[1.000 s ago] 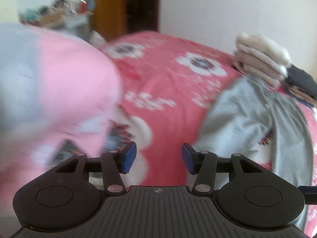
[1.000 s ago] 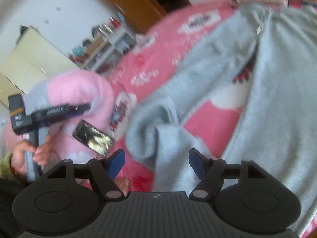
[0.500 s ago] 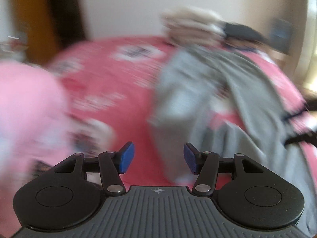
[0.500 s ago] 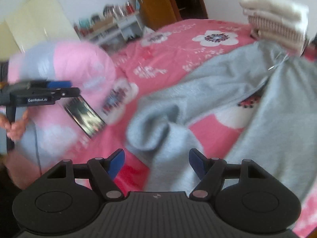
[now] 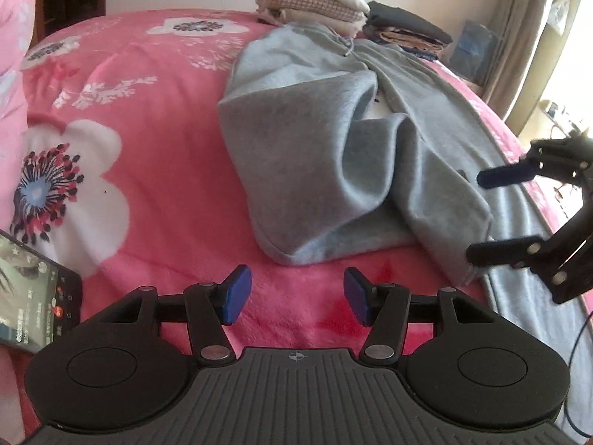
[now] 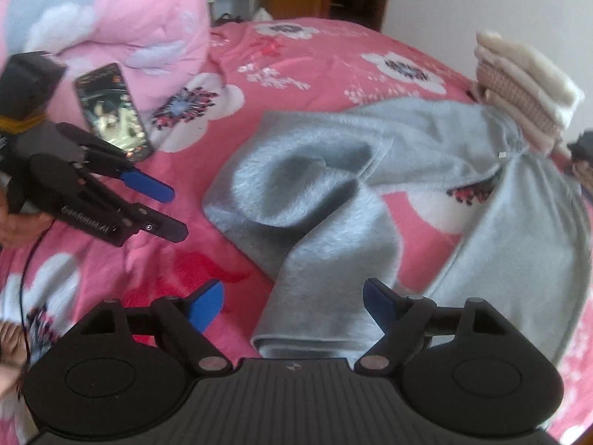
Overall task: Fold clothes
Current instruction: 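Grasp the folded bundle edge with the left gripper while the right gripper pinches it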
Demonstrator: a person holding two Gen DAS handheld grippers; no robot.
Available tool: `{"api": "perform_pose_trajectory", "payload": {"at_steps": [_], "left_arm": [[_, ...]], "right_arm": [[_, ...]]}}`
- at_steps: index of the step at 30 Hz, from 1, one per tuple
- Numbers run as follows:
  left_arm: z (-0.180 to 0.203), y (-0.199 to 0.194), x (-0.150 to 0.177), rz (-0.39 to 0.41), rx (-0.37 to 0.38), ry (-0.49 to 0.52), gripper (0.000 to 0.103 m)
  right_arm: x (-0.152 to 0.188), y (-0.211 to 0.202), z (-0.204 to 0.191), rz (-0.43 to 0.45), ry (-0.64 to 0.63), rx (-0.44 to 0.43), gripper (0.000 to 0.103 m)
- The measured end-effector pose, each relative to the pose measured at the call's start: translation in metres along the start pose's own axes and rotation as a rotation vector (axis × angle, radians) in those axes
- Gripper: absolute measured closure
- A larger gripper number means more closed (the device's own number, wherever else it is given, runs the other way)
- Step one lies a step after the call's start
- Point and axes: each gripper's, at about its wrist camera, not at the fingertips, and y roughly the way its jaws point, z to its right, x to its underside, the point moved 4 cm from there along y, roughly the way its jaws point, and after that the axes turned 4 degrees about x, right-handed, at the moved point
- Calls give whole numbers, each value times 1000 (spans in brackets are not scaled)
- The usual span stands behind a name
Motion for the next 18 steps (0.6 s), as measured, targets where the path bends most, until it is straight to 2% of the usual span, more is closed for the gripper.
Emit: {"api": "perform_pose_trajectory", "payload": {"at_steps": [5, 9, 12, 14, 16, 18], "left_arm": [[4, 11, -4, 70, -6, -4, 48], [4, 26, -1, 90, -16, -43, 49], [1, 31, 0, 109, -14, -90, 50], [-1, 32, -2, 121, -9, -104, 55], [-2, 33, -4, 131, -5, -114, 60], [-4, 35, -5, 137, -2, -122, 65]], "right_arm": [[-1, 22, -5, -34, -4, 47, 18], [-4, 31, -9, -60, -90, 76, 18], [-5, 43, -7, -91, -88, 96, 19], [-6, 50, -4, -109, -65, 109, 23], [-7, 55, 0, -129, -33, 118, 37], [-7, 58, 5, -149, -2, 125, 43]]}}
